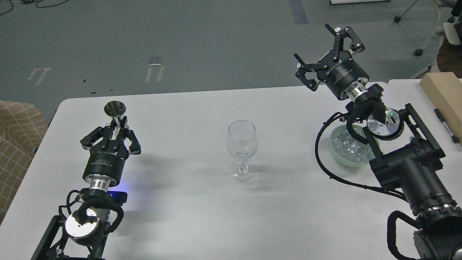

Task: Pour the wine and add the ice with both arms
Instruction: 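Lift the jigger with the left gripper and carry it toward the wine glass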

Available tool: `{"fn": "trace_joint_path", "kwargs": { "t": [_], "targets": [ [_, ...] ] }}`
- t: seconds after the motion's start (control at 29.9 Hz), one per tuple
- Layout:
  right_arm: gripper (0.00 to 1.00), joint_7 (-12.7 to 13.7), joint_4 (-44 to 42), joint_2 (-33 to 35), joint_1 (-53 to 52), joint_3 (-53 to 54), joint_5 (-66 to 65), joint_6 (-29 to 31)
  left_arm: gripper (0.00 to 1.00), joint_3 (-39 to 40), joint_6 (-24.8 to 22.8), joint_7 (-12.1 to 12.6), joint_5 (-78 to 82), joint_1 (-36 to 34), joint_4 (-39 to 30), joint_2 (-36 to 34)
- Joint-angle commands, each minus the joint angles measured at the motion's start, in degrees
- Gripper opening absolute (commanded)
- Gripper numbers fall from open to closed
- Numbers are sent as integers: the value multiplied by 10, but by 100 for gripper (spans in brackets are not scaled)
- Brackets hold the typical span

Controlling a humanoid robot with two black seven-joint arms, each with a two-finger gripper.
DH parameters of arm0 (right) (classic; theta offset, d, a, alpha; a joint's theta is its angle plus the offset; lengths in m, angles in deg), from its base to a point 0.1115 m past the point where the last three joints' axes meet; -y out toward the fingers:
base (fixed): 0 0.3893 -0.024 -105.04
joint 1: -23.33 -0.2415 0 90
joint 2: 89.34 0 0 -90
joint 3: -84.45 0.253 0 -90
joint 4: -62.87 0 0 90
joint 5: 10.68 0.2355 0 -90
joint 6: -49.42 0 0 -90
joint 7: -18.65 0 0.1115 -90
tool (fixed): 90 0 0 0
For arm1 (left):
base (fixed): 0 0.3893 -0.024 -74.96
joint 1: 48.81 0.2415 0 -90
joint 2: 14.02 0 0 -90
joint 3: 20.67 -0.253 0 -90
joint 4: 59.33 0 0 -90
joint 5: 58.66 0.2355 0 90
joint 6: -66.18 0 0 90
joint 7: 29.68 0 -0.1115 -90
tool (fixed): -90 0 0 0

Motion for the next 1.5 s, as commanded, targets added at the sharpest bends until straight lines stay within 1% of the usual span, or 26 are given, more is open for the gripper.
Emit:
{"fn": "trace_joint_path", "kwargs": {
  "t": [0.0, 0.23, 0.5, 0.67, 0.77, 1.1, 1.47],
  "targets": [
    [100, 0, -1, 0, -1, 0, 0, 0, 0, -12, -4, 1, 4, -1, 0, -1],
    [100, 0, -2, 0, -1, 0, 0, 0, 0, -50, -15, 0, 6, -8, 0, -18],
    [100, 0, -3, 0, -1, 0, 0, 0, 0, -58, -17, 0, 42, -12, -1, -13],
    [100, 0, -3, 0, 0, 0, 0, 1, 0, -69, -18, 0, 47, -12, 0, -14],
    [100, 0, -3, 0, 0, 0, 0, 0, 0, -69, -16, -5, 50, -13, 0, -13],
    [100, 0, -3, 0, 0, 0, 0, 0, 0, -73, -22, -4, 56, -17, -1, -18],
    [100, 0, -3, 0, 2, 0, 0, 0, 0, -105, -35, -4, 81, -34, -3, -53]
  ]
}}
